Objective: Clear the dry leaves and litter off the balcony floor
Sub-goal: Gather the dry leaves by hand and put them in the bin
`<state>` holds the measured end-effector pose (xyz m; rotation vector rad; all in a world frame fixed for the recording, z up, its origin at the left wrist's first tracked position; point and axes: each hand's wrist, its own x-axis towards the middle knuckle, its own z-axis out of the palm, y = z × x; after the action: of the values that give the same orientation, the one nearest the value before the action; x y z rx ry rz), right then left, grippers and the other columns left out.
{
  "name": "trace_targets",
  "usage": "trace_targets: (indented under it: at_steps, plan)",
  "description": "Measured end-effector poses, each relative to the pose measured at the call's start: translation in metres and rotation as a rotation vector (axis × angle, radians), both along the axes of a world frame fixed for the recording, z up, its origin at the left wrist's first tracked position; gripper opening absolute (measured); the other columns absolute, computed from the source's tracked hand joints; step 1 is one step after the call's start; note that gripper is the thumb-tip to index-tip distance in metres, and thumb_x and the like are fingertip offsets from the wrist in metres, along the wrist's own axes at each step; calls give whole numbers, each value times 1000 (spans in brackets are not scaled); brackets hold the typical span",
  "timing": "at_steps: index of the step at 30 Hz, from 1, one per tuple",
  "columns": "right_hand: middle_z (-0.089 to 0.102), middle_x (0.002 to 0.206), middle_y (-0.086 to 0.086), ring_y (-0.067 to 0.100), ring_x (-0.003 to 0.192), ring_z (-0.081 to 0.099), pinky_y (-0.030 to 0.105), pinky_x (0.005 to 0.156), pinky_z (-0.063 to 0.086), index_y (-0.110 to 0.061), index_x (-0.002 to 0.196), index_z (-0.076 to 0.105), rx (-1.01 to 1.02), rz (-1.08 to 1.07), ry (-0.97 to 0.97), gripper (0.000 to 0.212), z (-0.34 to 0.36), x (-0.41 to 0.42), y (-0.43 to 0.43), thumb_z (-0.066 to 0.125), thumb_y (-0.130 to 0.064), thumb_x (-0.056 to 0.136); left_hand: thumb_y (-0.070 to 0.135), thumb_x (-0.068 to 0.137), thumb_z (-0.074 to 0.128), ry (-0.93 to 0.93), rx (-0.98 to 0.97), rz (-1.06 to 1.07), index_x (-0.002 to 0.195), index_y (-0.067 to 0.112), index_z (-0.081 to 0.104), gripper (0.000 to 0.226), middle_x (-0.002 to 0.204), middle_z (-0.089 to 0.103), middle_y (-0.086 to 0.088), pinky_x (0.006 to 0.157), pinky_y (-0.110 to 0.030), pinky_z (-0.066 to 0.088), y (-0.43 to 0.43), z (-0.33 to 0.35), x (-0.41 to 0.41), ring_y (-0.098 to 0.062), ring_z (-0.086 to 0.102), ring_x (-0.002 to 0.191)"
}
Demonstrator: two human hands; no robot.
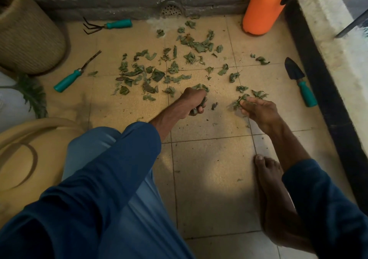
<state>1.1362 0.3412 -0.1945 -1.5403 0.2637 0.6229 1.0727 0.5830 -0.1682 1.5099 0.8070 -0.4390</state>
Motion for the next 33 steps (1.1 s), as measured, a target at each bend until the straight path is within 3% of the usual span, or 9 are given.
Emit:
trace_targets:
  at_steps: [4, 8, 11, 16, 21, 24, 28, 33]
  plan:
    - [76, 112, 9, 20, 100, 74, 28, 84, 59, -3, 127, 65, 111, 123, 5, 48, 25, -11, 27, 78, -9, 81, 19, 102, 48, 78, -124, 6, 86, 13, 59, 20, 71, 68, -5, 37, -16, 30, -6, -1, -3, -10, 50, 44]
    - [75, 106, 13, 21, 90, 72, 31, 78, 60, -3, 115, 71, 175, 225, -68, 38, 48, -23, 57, 79, -8, 79, 27, 105, 41, 113, -308, 2, 105, 14, 60, 23, 83, 75, -8, 36, -15, 31, -11, -1, 1, -9, 50, 46]
    - [75, 98, 17, 22, 77, 69, 31, 72, 60, 0, 110, 73, 51, 248, -183, 29, 54, -29, 69, 79, -3, 81, 27, 106, 35, 93, -364, 39, 113, 14, 59, 28, 74, 72, -5, 36, -14, 32, -14, 4, 3, -9, 51, 45]
    - [75, 86, 15, 13, 63, 67, 15, 53, 50, 3, 99, 75, -227, 217, -440, 18, 48, -29, 75, 78, 1, 82, 24, 103, 34, 65, -380, 58, 102, 13, 64, 33, 73, 71, -8, 37, -15, 30, -18, 6, 5, -10, 50, 45]
    - [74, 82, -6, -16, 63, 57, 2, 60, 41, -11, 91, 81, -591, 345, -794, 10, 36, -32, 77, 81, -7, 82, 45, 103, 47, 32, -194, 65, 101, 8, 66, 41, 77, 75, -11, 42, -17, 37, -23, 4, 6, -13, 55, 46]
    - [74, 77, -5, -10, 59, 61, 6, 58, 49, -11, 85, 80, -580, 355, -835, 12, 34, -38, 81, 78, 0, 81, 49, 100, 52, -24, 6, 19, 106, 7, 71, 46, 85, 79, -12, 46, -19, 43, -25, -3, 4, -14, 59, 49]
    - [76, 74, 0, 4, 61, 70, 25, 59, 60, -9, 84, 80, -504, 375, -850, 11, 35, -40, 82, 75, 1, 84, 37, 100, 54, -70, 173, 17, 103, 5, 73, 37, 80, 78, -12, 42, -18, 41, -26, -4, 2, -12, 58, 43]
    - [76, 74, -1, 7, 62, 72, 26, 60, 61, -13, 94, 81, -413, 417, -812, 18, 33, -39, 76, 76, 1, 84, 31, 101, 53, -121, 300, -7, 98, 3, 72, 34, 69, 72, -8, 35, -16, 38, -26, -1, 3, -10, 55, 36]
